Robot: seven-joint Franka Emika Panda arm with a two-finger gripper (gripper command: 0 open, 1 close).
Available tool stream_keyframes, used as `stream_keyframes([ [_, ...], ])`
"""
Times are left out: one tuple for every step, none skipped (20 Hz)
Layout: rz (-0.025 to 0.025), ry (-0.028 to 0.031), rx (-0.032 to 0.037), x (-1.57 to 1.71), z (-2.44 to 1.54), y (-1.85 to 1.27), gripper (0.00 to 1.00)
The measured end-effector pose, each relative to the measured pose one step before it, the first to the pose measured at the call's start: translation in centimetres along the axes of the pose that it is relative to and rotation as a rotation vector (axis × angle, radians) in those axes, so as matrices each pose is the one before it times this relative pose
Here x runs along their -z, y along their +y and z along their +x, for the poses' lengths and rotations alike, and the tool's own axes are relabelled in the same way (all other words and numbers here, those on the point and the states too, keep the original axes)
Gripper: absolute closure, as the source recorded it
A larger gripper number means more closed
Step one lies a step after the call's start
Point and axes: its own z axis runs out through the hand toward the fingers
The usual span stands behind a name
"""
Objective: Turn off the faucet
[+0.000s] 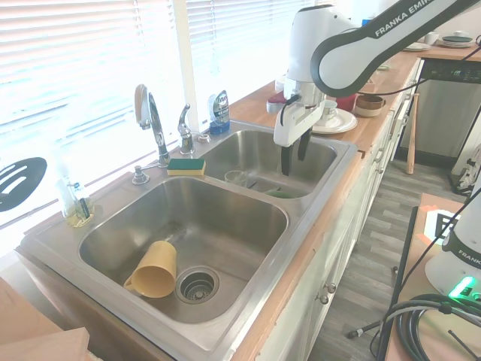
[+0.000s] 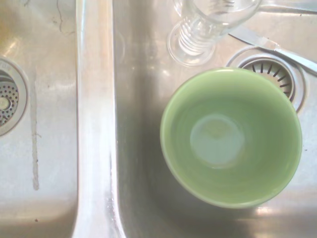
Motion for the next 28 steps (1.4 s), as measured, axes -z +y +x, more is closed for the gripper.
stream_keyframes([
  [-0.00125,-0.00112,0.00001,-0.044,-0.005,0.005,0.0],
  [-0.00306,-0.00208,0.00035,-0.035,-0.025,0.031,0.0],
  [-0.00087,-0.00011,-0.00001,-0.011,-0.006,0.009,0.0],
  [-0.00048,0.00018,-0.00035,-0.009,-0.004,0.008,1.0],
  [-0.00062,-0.00031,-0.00046,-0.03,-0.014,0.021,1.0],
  [-0.00064,-0.00056,-0.00047,-0.036,-0.012,0.033,1.0],
  [-0.00117,-0.00105,-0.00095,-0.068,-0.02,0.084,1.0],
  [-0.00156,-0.00131,-0.00183,-0.094,-0.008,0.13,1.0],
  [-0.00116,-0.00077,-0.00228,-0.072,0.016,0.129,1.0],
  [-0.00044,-0.00028,-0.00189,-0.028,0.027,0.094,1.0],
  [-0.0002,0.00006,-0.002,-0.006,0.03,0.095,1.0],
  [-0.00083,-0.00043,-0.00135,-0.041,-0.027,0.121,1.0],
  [-0.00147,-0.0007,-0.00036,-0.119,-0.155,0.209,1.0],
  [-0.0025,-0.00121,-0.00033,-0.196,-0.266,0.339,1.0],
  [-0.00226,-0.00087,-0.00035,-0.174,-0.292,0.372,1.0],
  [-0.0013,0.00011,-0.00042,-0.085,-0.288,0.368,1.0],
  [0.00085,0.00152,-0.00086,0.01,-0.237,0.322,1.0],
  [0.00098,0.00187,-0.00094,0.037,-0.193,0.289,1.0],
  [0.0022,0.0027,-0.00146,0.114,-0.083,0.188,1.0],
  [0.00298,0.00331,-0.00186,0.154,-0.051,0.176,1.0],
  [0.00183,0.00205,-0.00065,0.092,-0.075,0.181,1.0],
  [0.00051,0.00108,-0.00113,0.021,-0.093,0.191,1.0],
  [0.00072,0.00123,-0.00114,0.044,-0.073,0.172,1.0],
  [0.00165,0.00173,-0.00075,0.081,-0.066,0.125,1.0],
  [0.001,0.00117,-0.00028,0.039,-0.096,0.126,1.0],
  [0.0001,0.00032,-0.00024,-0.008,-0.089,0.113,1.0],
  [-0.00019,0.00001,-0.00019,-0.023,-0.074,0.094,1.0],
  [0.00011,0.00033,-0.00013,-0.003,-0.061,0.078,1.0],
])
